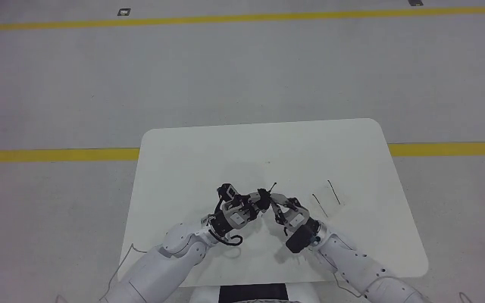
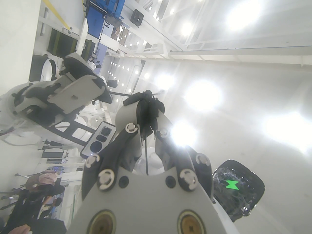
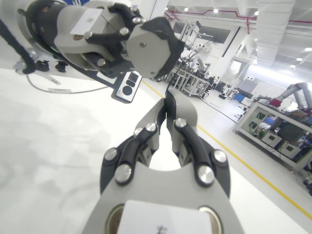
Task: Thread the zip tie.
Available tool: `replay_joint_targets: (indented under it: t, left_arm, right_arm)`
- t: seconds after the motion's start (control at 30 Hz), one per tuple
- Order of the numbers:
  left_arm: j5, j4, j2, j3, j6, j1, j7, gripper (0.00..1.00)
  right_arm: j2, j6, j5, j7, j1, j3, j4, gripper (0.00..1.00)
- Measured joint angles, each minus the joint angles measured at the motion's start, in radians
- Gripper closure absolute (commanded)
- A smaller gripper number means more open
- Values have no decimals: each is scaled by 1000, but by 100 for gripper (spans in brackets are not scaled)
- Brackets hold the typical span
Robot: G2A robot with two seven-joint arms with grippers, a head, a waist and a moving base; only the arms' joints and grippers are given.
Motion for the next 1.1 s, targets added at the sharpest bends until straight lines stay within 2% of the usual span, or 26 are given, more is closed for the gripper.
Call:
replay_joint_targets:
  t: [0.4,0.73,0.77,0.8,0.83,1.1]
  left_arm:
    - [0,0,0,0,0,0,0,100]
    - [0,0,0,0,0,0,0,100]
    - [0,0,0,0,0,0,0,100]
    - [0,0,0,0,0,0,0,100]
    - [0,0,0,0,0,0,0,100]
    - [0,0,0,0,0,0,0,100]
  right_arm:
    - [51,94,0,81,48,-110,9,100]
    - [72,127,0,116,61,-145,-6,98]
    - [72,129,2,118,57,-139,-9,63]
    - [73,129,5,120,50,-129,-13,20]
    - [75,129,7,121,45,-120,-14,0]
    - [104,143,24,96,-15,2,-34,0]
